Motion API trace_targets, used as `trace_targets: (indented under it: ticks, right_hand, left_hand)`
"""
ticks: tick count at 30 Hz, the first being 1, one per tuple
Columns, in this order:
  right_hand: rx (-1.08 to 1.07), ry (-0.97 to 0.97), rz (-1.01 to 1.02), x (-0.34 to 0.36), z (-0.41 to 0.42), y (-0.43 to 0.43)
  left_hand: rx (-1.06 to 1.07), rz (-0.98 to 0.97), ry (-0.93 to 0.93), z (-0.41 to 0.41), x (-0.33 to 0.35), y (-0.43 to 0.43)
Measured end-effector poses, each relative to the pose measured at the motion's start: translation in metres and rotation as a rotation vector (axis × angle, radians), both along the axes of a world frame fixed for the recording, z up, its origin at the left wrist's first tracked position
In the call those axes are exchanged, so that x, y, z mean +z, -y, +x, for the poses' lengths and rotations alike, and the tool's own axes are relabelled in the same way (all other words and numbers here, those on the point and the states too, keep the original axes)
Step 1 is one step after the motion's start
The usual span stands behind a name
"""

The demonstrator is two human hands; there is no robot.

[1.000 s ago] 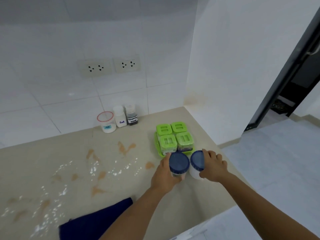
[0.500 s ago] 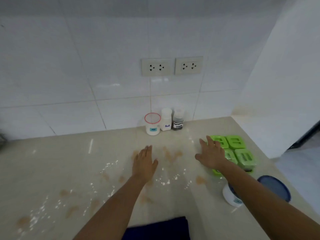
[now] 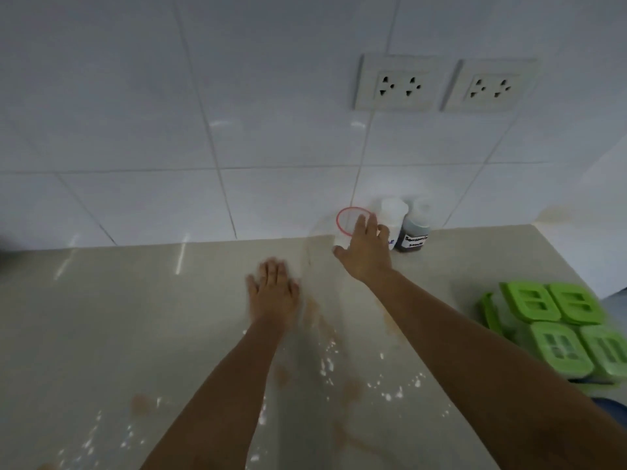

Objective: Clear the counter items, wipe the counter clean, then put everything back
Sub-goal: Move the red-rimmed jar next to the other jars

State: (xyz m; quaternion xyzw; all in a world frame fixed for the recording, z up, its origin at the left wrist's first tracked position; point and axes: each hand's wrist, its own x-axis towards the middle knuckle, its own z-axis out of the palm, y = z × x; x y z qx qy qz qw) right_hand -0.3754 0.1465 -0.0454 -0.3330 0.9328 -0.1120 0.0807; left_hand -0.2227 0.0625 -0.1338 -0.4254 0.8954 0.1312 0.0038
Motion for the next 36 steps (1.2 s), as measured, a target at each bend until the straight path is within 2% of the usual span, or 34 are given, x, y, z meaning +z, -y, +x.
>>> trace_targets:
  ticks: [2,6,9,13,21,30,36]
  right_hand:
    - [-0.053,-0.029,-0.019,-0.009,-0.001,0.008]
    - [-0.194,-0.060,-0.181,-0.012,0.000,0.022]
    - [-0.247,0.046,-0.272,-0.010,-0.002,0.029]
    - [-0.185,0.201,-0.296,-0.006,0.002,0.030]
    - [-0.079,0.240,-0.317,0.025,0.024,-0.023]
    - [-0.076,0.268,-0.375,0.078,0.056,-0.172]
    - [-0.063,0.276,-0.387,0.085,0.077,-0.280]
  left_hand:
    - [0.010,-0.032,-0.015,0.000,-0.005,-0.002]
    - [0.020,-0.025,-0.023,-0.002,-0.010,0.000]
    - [0.028,-0.013,-0.014,-0.003,-0.011,0.000]
    - [0.025,0.001,0.004,-0.002,-0.009,-0.001]
    - [-0.066,0.033,0.143,0.004,0.018,-0.012]
    - [-0.234,0.042,0.066,0.031,0.039,-0.169]
    - [-0.257,0.070,0.010,0.060,0.035,-0.286]
